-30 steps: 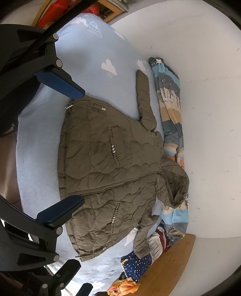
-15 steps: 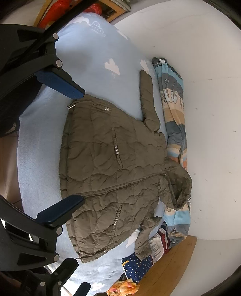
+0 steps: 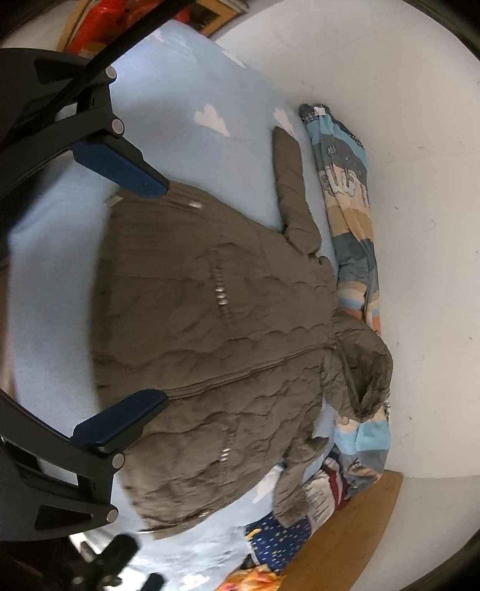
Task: Fold large clothes
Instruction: 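Grasp the jacket sleeve cuff with the right gripper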
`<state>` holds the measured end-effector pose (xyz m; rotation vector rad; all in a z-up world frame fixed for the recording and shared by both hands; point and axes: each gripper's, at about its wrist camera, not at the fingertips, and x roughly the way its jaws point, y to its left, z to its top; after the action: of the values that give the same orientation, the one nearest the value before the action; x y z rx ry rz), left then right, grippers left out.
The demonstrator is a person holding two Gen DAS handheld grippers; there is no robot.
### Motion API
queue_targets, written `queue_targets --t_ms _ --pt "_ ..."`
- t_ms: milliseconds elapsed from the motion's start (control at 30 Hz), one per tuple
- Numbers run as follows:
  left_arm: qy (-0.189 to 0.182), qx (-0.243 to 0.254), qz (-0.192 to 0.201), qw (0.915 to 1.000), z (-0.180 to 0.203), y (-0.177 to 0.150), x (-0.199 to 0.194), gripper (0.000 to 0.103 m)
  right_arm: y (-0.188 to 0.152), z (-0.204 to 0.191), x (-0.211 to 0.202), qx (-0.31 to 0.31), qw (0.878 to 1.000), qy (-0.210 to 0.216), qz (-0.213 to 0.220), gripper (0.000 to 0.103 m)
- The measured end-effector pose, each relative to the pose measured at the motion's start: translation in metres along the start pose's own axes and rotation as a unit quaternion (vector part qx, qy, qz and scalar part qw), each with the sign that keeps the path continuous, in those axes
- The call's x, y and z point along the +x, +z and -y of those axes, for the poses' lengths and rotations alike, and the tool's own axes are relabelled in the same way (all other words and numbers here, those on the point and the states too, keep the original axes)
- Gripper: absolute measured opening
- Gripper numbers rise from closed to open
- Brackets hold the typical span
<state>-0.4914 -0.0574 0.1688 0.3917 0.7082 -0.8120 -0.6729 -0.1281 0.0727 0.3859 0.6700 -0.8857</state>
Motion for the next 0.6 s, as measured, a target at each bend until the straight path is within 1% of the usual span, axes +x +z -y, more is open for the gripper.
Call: queue_targets --t_ms 67,167,267,300,333,400,433,500,567,600 --pt "0.000 -0.004 -0.005 1.0000 -0.001 0.023 0.021 0.103 0.007 0.012 0.007 0.014 1.000 -0.006 -0.001 0.103" --pt "0.022 -0.007 -0.011 0.9997 0.002 0.059 0.062 0.103 0.020 0.031 0.017 0.035 0.999 -0.015 0.002 0.103" --pt "0.012 -0.007 -0.040 0.9991 0.006 0.090 0.119 0.103 0.035 0.052 0.027 0.061 0.998 -0.020 0.002 0.103" --pt "0.012 -0.007 -0.048 0.9988 0.005 0.096 0.137 0.103 0.041 0.061 0.031 0.070 0.997 -0.022 0.003 0.103" --pt "0.013 -0.007 -0.067 0.9977 0.004 0.101 0.163 0.103 0.047 0.069 0.036 0.078 0.997 -0.026 0.003 0.103" --pt "0.021 -0.002 -0.099 0.9948 0.002 0.106 0.195 0.103 0.058 0.082 0.045 0.086 0.996 -0.033 0.006 0.103" --pt "0.021 -0.009 -0.120 0.9925 0.000 0.108 0.213 0.103 0.068 0.090 0.053 0.089 0.996 -0.030 0.001 0.103" --pt "0.004 -0.019 -0.137 0.9904 -0.003 0.112 0.231 0.103 0.084 0.104 0.063 0.099 0.995 -0.027 0.003 0.103" --pt "0.019 -0.016 -0.149 0.9885 -0.005 0.117 0.249 0.103 0.106 0.124 0.076 0.111 0.993 -0.025 0.007 0.103" --pt "0.029 -0.011 -0.161 0.9864 -0.008 0.115 0.257 0.103 0.114 0.132 0.082 0.122 0.992 -0.022 0.007 0.103"
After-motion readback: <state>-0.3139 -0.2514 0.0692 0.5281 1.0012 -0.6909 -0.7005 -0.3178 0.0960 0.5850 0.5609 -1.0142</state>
